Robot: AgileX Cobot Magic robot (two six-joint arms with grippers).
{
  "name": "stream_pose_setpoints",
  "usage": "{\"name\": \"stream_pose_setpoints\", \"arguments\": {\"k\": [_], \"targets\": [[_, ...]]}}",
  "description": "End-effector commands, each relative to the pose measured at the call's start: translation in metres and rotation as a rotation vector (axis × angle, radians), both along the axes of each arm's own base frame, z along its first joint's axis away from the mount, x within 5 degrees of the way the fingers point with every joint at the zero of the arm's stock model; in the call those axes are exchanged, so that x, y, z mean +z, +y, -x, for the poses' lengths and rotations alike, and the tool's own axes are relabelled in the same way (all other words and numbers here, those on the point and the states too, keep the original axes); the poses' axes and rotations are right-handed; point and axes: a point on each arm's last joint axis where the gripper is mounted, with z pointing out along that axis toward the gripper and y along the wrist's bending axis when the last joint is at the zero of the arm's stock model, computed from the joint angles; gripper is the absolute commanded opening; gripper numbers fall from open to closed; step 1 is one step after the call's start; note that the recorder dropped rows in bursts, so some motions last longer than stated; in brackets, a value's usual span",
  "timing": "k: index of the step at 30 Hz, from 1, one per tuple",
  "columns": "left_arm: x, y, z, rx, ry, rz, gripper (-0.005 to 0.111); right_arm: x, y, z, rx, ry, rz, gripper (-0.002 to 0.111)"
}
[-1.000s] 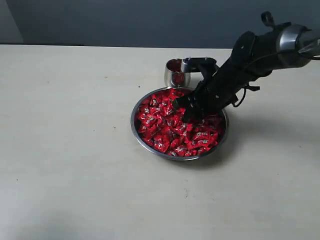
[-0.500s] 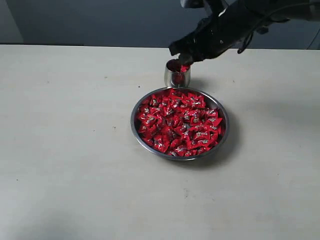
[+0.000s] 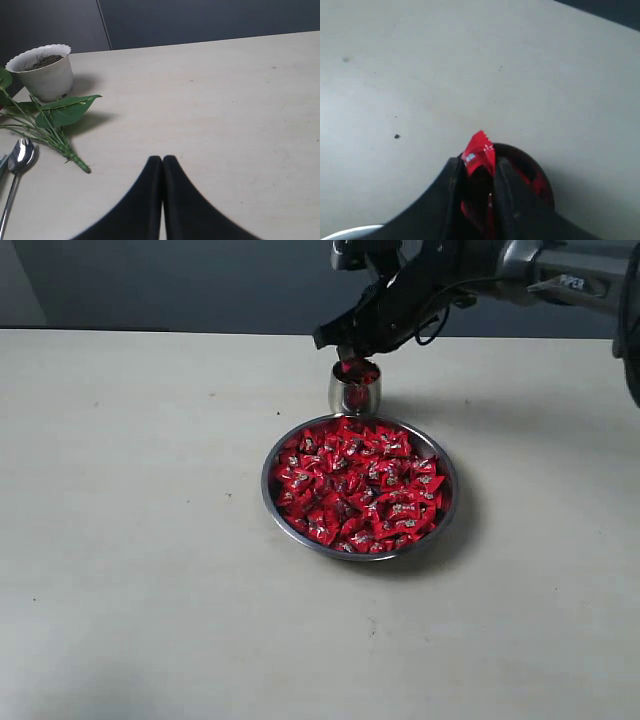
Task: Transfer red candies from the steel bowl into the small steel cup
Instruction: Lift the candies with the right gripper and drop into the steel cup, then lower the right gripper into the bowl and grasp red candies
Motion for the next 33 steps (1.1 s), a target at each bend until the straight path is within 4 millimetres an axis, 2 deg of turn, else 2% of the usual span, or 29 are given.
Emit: {"name": "stream_pose_setpoints", "arguments": {"k": [1, 3, 4, 12, 17, 25, 28, 33], "targets": [[-0.001, 0.0, 0.0, -0.001, -0.005, 0.007, 0.0, -0.006, -0.001, -0.005, 0.012, 0.0, 0.029, 0.037], [-0.001, 0.0, 0.0, -0.001, -0.005, 0.007, 0.0, -0.003, -0.002, -0.005, 0.013, -0.001, 0.031, 0.048], [-0.001, 0.0, 0.0, -0.001, -0.005, 0.007, 0.0, 0.001, -0.002, -0.004, 0.013, -0.003, 0.029, 0.05], [-0.001, 0.0, 0.0, -0.001, -0.005, 0.007, 0.0, 0.055, -0.008, 0.014, 0.048, 0.014, 0.019, 0.048], [-0.001, 0.0, 0.0, -0.001, -0.005, 0.007, 0.0, 0.077, -0.014, 0.031, 0.073, 0.1, 0.039, 0.048], [-0.001, 0.0, 0.0, -0.001, -0.005, 0.007, 0.0, 0.072, -0.029, 0.065, 0.07, 0.197, 0.057, 0.048], [-0.001, 0.0, 0.0, -0.001, -0.005, 0.007, 0.0, 0.062, -0.038, 0.086, 0.055, 0.24, 0.049, 0.048], [-0.001, 0.0, 0.0, -0.001, -0.005, 0.007, 0.0, 0.047, -0.043, 0.126, 0.075, 0.278, 0.059, 0.048]]}}
